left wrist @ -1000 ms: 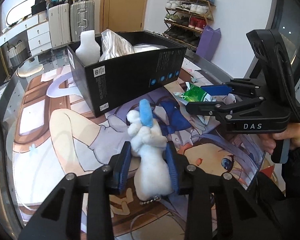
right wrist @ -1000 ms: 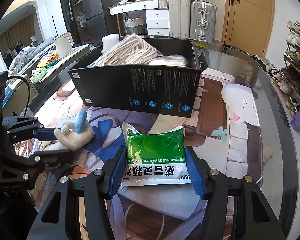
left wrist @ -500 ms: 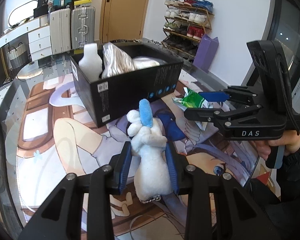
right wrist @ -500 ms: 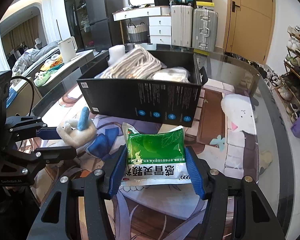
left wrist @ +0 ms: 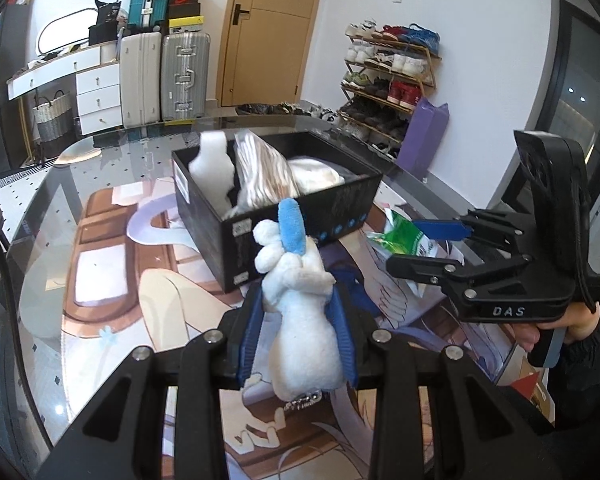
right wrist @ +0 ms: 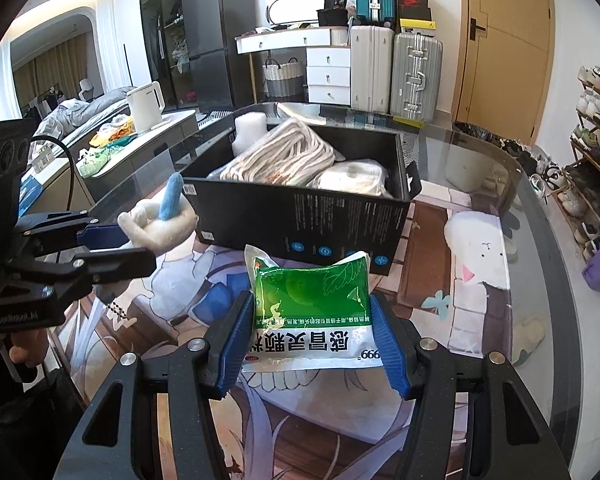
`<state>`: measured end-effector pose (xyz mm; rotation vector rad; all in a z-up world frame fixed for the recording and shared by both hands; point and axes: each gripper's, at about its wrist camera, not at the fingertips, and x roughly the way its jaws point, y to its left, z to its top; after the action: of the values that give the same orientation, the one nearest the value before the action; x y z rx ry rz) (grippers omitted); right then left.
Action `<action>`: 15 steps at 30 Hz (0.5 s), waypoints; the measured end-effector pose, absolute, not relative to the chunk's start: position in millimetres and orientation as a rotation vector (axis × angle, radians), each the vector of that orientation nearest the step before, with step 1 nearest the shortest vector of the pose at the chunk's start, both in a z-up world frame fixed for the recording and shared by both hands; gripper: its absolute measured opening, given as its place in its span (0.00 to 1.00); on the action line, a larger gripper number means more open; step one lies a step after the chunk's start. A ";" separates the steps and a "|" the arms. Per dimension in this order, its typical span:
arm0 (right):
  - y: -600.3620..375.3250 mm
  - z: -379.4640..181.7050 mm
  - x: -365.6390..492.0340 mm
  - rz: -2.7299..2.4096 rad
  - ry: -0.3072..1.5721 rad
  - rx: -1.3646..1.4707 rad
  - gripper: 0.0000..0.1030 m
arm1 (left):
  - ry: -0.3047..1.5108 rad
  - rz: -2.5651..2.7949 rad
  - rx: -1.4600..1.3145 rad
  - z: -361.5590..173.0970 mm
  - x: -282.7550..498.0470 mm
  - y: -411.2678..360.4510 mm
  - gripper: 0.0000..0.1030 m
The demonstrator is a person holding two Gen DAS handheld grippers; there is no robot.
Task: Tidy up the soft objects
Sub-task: 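Lift and carry the packet and plush over the black box with both grippers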
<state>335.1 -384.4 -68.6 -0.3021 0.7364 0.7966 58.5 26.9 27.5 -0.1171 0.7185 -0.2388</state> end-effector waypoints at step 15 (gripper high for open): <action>-386.6 -28.7 332.5 0.796 0.632 -0.277 0.57 | 0.630 -0.207 -0.095 60.5 71.4 25.7 0.32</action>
<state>332.5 -386.6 -28.7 -0.2766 0.6316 0.7962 71.4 25.7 60.5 -0.0953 0.6298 -0.2071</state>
